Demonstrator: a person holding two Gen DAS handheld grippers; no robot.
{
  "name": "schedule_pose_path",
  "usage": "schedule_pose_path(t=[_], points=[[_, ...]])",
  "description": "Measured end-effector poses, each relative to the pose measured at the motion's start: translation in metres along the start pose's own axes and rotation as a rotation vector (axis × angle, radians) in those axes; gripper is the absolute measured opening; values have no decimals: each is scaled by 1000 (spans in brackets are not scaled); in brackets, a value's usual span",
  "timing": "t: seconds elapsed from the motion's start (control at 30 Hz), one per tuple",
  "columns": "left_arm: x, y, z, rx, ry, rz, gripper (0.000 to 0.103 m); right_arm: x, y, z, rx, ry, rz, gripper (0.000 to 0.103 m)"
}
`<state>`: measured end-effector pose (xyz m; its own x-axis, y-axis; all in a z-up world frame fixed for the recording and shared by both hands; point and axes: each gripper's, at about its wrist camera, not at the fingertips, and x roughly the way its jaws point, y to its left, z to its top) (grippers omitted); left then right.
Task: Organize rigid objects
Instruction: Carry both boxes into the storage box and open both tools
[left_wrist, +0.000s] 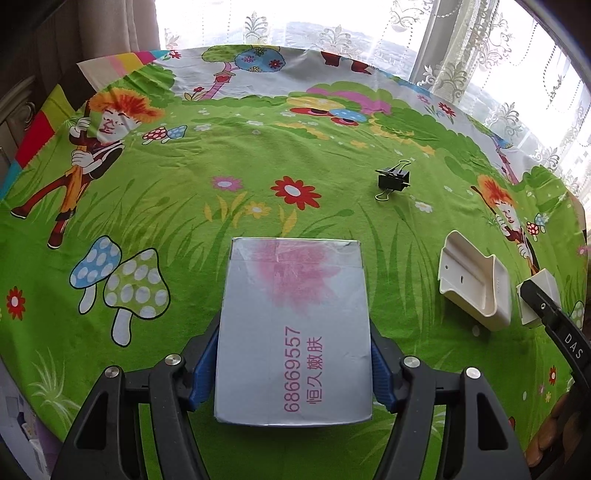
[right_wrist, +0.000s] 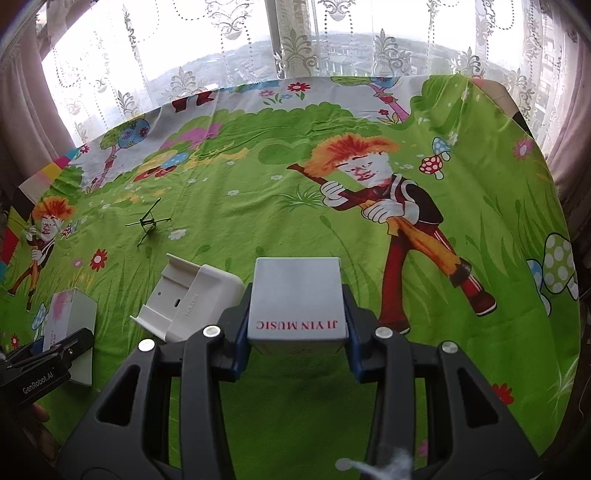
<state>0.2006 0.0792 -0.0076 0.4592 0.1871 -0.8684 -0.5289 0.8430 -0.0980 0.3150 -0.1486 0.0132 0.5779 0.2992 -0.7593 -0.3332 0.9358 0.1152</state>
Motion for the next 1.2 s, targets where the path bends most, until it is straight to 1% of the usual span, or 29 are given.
schedule_pose_path(t=[0.27, 0.6, 0.9, 1.2], points=[[-15, 21, -19, -35, -1, -14, 68, -20, 17, -16, -39, -2, 21, 46], [-30, 45, -35, -82, 3, -40, 68, -44, 55, -34, -124, -7, 64, 46], [-52, 78, -47, -145, -25, -43, 68, -64, 91, -50, -191, -4, 114, 46], [-79, 114, -56, -194, -80, -46, 68, -83, 133, -64, -255, 9, 184, 46]])
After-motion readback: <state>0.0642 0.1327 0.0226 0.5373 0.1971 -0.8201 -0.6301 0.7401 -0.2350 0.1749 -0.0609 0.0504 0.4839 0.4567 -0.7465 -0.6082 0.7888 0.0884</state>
